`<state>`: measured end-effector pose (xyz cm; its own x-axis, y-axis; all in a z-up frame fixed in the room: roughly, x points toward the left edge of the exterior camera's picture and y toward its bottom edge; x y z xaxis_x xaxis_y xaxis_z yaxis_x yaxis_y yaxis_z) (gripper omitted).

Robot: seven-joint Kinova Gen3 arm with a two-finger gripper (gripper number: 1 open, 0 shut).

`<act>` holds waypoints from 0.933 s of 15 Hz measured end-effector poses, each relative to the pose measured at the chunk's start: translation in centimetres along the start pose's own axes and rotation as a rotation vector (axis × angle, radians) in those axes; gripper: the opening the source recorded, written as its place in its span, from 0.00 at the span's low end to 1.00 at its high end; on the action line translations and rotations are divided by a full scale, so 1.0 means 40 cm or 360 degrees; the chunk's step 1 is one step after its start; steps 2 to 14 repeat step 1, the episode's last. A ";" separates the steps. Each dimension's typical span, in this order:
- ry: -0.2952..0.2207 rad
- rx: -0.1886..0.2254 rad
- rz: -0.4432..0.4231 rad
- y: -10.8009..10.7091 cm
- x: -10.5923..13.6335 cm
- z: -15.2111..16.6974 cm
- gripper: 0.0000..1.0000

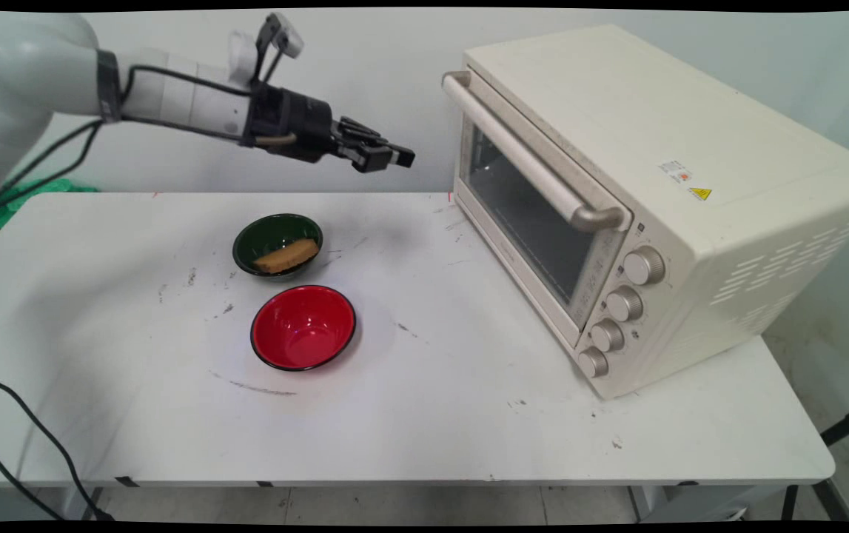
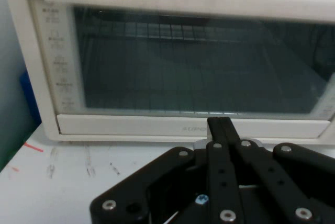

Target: Close the oven

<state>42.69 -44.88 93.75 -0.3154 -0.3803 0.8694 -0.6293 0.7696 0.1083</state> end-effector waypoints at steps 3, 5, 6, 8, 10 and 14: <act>-0.0009 -0.0007 0.0003 -0.001 0.007 -0.014 0.00; -0.0009 -0.0007 0.0003 -0.001 0.007 -0.014 0.00; -0.0009 -0.0007 0.0003 -0.001 0.007 -0.014 0.00; -0.0009 -0.0007 0.0003 -0.001 0.007 -0.014 0.00; -0.0009 -0.0007 0.0003 -0.001 0.007 -0.014 0.00; -0.0009 -0.0007 0.0003 -0.001 0.007 -0.014 0.00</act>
